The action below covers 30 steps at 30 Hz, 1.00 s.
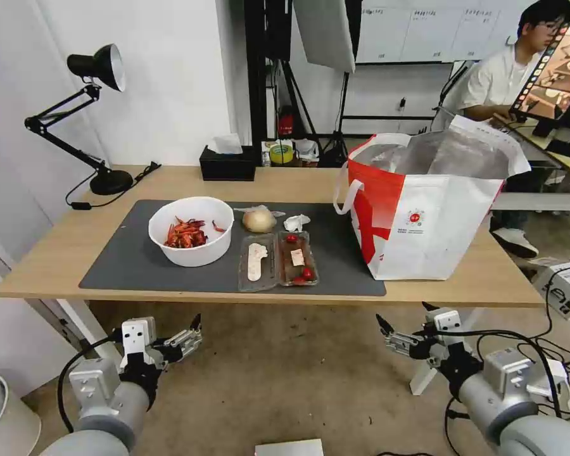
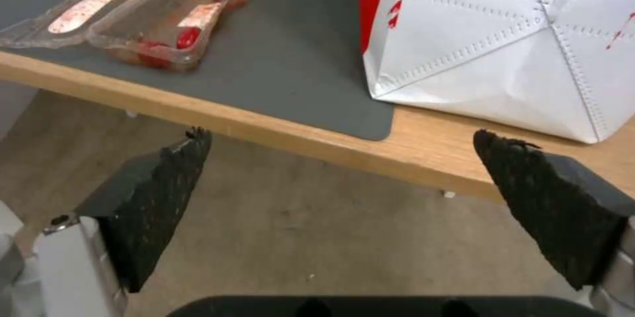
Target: Pick up the trash from the table and place it into the takeout bag.
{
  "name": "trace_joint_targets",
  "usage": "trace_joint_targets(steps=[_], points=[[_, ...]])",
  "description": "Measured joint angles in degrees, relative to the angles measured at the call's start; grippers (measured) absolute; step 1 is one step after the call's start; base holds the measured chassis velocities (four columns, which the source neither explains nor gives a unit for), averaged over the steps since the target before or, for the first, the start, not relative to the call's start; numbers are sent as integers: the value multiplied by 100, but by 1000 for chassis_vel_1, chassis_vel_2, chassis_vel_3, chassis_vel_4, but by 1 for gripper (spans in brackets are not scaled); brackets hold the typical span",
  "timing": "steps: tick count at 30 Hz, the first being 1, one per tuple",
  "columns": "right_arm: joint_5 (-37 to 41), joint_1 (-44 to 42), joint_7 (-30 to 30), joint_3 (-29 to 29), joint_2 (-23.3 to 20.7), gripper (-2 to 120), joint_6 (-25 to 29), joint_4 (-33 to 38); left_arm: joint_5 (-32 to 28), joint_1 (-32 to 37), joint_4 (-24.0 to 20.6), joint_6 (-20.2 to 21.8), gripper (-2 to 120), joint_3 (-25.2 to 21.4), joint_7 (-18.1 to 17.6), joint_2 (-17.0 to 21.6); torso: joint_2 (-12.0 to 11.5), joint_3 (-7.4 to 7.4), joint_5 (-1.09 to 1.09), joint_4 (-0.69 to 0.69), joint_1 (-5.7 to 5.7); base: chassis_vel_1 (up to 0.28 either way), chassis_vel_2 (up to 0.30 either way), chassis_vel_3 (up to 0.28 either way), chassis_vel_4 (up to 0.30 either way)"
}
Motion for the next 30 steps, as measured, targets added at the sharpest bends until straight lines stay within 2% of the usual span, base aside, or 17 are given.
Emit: trace_joint_targets(steps=[11,13,18,20,22,24,25,27,28,30], points=[[-4,0,2,-13,24,100,50,4,-98,-12,7,-50,100,24,5,-8,0,0,0,0,0,0,0,0,0],[3,9,-12,-42,40,100,171,21,-435,-83,11,-83,100,63,-19,-19,0,0,0,0,0,0,0,0,0],[12,34,-19,-100,64,100,264,28,-774,-251,15,-130,100,72,-108,-15,0,0,0,0,0,0,0,0,0],[19,47,-11,-158,91,100,340,26,-1326,-443,17,-242,100,85,-261,-4,0,0,0,0,0,0,0,0,0],[22,50,-9,-164,94,100,354,24,-1423,-475,18,-270,100,89,-286,-3,0,0,0,0,0,0,0,0,0],[145,89,32,-192,93,100,435,-2,-2336,-705,19,-507,100,127,-555,-13,0,0,0,0,0,0,0,0,0],[145,89,32,-192,93,100,435,-2,-2336,-705,19,-507,100,127,-555,-13,0,0,0,0,0,0,0,0,0],[217,129,81,-187,54,100,459,-65,-3548,-960,23,-635,100,154,-1036,-14,0,0,0,0,0,0,0,0,0],[217,129,81,-187,54,100,459,-65,-3548,-960,23,-635,100,154,-1036,-14,0,0,0,0,0,0,0,0,0],[237,160,88,-167,30,100,478,-119,-4669,-1169,72,-941,100,186,-1366,27,0,0,0,0,0,0,0,0,0]])
